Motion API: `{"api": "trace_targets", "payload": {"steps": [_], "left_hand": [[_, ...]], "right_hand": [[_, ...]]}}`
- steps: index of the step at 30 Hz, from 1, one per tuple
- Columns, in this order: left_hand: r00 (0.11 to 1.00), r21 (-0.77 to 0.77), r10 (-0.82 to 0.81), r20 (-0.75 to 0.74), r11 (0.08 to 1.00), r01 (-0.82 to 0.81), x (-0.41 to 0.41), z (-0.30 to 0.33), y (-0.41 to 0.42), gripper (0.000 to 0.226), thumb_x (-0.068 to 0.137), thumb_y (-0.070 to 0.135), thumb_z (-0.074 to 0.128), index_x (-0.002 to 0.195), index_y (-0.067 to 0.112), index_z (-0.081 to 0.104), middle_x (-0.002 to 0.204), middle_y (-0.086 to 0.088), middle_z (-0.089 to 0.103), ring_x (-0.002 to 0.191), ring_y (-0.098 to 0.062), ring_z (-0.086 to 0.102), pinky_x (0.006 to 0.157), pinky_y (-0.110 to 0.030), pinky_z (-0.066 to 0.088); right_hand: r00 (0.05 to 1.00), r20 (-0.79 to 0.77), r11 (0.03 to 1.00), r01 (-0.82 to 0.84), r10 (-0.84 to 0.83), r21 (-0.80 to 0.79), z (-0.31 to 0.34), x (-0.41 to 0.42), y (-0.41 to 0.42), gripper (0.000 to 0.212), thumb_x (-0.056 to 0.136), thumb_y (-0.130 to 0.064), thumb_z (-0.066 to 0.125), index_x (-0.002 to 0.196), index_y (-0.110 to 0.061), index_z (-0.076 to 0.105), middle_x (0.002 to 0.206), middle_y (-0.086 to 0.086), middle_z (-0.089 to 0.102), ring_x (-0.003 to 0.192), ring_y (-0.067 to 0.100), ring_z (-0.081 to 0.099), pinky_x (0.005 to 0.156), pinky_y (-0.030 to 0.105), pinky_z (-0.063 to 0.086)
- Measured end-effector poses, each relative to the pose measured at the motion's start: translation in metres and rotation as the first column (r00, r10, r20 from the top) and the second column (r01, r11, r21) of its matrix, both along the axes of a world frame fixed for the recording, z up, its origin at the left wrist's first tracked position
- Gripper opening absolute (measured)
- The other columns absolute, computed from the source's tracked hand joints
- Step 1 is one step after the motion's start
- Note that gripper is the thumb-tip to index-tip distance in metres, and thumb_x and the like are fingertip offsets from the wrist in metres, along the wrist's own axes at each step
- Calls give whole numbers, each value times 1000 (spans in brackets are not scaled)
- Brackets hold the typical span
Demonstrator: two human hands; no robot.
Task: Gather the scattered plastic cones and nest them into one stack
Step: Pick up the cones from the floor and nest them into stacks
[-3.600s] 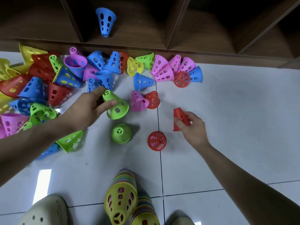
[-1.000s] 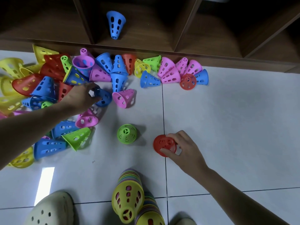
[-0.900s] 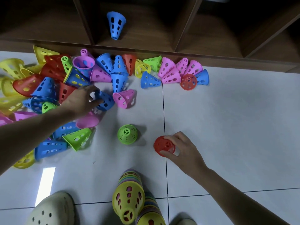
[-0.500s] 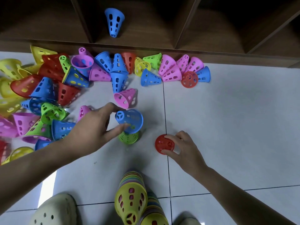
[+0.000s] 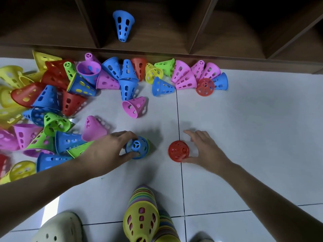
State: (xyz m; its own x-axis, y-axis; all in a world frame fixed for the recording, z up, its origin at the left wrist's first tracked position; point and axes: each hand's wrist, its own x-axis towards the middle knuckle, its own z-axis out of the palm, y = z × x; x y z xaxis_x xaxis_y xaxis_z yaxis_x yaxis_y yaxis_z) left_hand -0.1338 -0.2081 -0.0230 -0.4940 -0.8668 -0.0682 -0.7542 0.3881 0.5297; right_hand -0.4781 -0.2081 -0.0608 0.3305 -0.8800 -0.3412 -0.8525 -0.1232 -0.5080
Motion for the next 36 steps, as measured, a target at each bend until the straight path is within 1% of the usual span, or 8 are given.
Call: {"api": "trace_targets", "payload": {"steps": [5, 7, 10, 16, 20, 23, 30, 36], "left_hand": [[999, 60, 41, 17, 997, -42, -1, -11, 2, 45, 86, 56, 64, 123, 30, 60, 103, 17, 63, 83, -11, 65, 63, -27, 52], [1000, 71, 12, 16, 997, -13, 0, -11, -2, 54, 89, 70, 46, 122, 31, 61, 110, 18, 63, 83, -5, 64, 64, -23, 52], [998, 68, 64, -17, 996, -63, 4, -9, -21, 55, 95, 69, 34, 117, 28, 64, 114, 15, 61, 79, -3, 64, 68, -30, 55], [928, 17, 369, -59, 930, -368, 5, -13, -97, 44, 100, 49, 49, 126, 15, 59, 120, -7, 54, 79, -16, 62, 79, -35, 49], [898, 115, 430, 94, 891, -439, 7, -26, -134, 58, 97, 46, 56, 144, 15, 40, 135, -17, 46, 102, -32, 62, 93, -44, 50], [881, 192, 455, 132, 860, -473, 1, -30, -148, 67, 94, 45, 62, 146, 14, 34, 139, -17, 46, 116, -33, 57, 98, -46, 48], [899, 161, 361, 249, 900, -405, -9, -35, -169, 76, 86, 60, 65, 145, 30, 28, 127, -15, 58, 103, -37, 62, 85, -49, 54], [915, 197, 266, 304, 922, -333, -30, -39, -176, 69, 87, 54, 68, 141, 21, 40, 125, -15, 60, 108, -37, 60, 82, -39, 45]], "right_hand": [[982, -183, 997, -35, 48, 76, 15, -17, -57, 96, 72, -38, 87, 151, -27, 35, 131, 1, 46, 128, 21, 38, 109, 38, 37], [982, -189, 1000, -4, 6, 8, 23, -20, -78, 87, 74, -35, 84, 149, -26, 39, 128, 4, 47, 126, 24, 40, 107, 40, 39], [959, -191, 957, 159, -208, -242, 26, -20, -115, 70, 79, -29, 79, 140, -15, 47, 130, 15, 46, 123, 35, 45, 102, 46, 44], [903, -131, 870, 343, -409, -354, 25, -7, -177, 53, 91, -31, 68, 136, -13, 47, 138, 14, 46, 125, 35, 47, 98, 45, 50], [863, -134, 833, 413, -487, -369, 13, -4, -181, 61, 95, -32, 65, 144, -5, 40, 142, 16, 45, 129, 35, 48, 102, 44, 48], [867, -138, 834, 399, -478, -381, 8, -6, -179, 61, 92, -34, 68, 142, -12, 42, 140, 16, 44, 125, 34, 50, 98, 43, 50], [864, -311, 896, 288, -396, -339, 9, -12, -185, 53, 97, -37, 61, 146, -24, 45, 148, 17, 34, 130, 38, 45, 101, 48, 49], [887, -215, 864, 301, -409, -403, 22, -13, -176, 46, 98, -39, 60, 139, -19, 57, 142, 12, 44, 126, 31, 49, 101, 42, 49]]}}
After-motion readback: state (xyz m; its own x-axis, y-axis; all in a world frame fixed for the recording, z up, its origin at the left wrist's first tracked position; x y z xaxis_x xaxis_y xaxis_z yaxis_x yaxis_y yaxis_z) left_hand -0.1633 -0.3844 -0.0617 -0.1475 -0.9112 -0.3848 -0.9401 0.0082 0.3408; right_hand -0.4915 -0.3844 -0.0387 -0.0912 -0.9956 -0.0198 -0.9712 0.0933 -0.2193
